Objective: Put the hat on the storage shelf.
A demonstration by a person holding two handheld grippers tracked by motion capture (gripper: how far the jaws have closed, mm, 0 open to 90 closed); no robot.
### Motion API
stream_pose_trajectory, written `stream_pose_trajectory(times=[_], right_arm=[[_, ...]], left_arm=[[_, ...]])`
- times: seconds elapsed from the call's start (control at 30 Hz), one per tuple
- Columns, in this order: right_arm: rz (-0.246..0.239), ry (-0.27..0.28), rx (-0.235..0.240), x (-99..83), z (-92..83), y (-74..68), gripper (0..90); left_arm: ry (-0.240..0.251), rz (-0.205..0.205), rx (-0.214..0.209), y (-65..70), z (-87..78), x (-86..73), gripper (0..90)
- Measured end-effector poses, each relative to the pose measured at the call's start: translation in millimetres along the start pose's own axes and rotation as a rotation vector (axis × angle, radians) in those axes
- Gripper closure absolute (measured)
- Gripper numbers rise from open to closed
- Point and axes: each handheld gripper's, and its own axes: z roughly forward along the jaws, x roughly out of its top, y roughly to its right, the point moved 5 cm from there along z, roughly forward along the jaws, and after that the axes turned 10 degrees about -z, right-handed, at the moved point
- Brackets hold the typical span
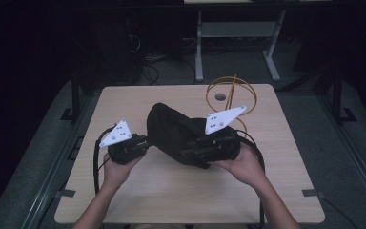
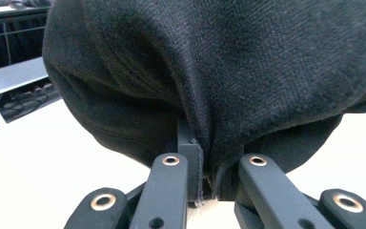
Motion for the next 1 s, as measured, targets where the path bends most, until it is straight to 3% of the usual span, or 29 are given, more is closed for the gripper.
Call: stream_pose_trajectory(times=[0.27,0.37,0.47,0.6,0.83,1.0], right_arm=[[0.033,0.066,0.003,-4.3,-5.1,4.5,64.4],[0.024,0.098,-0.026,-4.1,-8.5,3.8,55.7],[0.041,0.131,-0.061,-11.3,-17.8,5.1,46.9],[0.057,0.134,-0.083,-22.2,-23.9,6.2,42.9],[0.085,0.090,-0.137,-50.9,-31.9,7.7,37.8],[0.110,0.053,-0.202,-78.0,-43.4,10.5,35.6]], left_arm=[[-0.004,0.054,0.013,8.2,-12.8,34.8,85.2],[-0.018,0.084,0.033,8.4,-17.2,50.1,85.3],[-0.027,0.083,0.045,3.6,-23.4,60.9,85.3],[-0.025,0.073,0.053,-1.2,-28.5,65.9,85.3],[-0.027,0.041,0.053,-10.2,-30.4,68.2,85.3],[-0.036,0.020,0.043,-14.2,-27.2,70.7,85.3]])
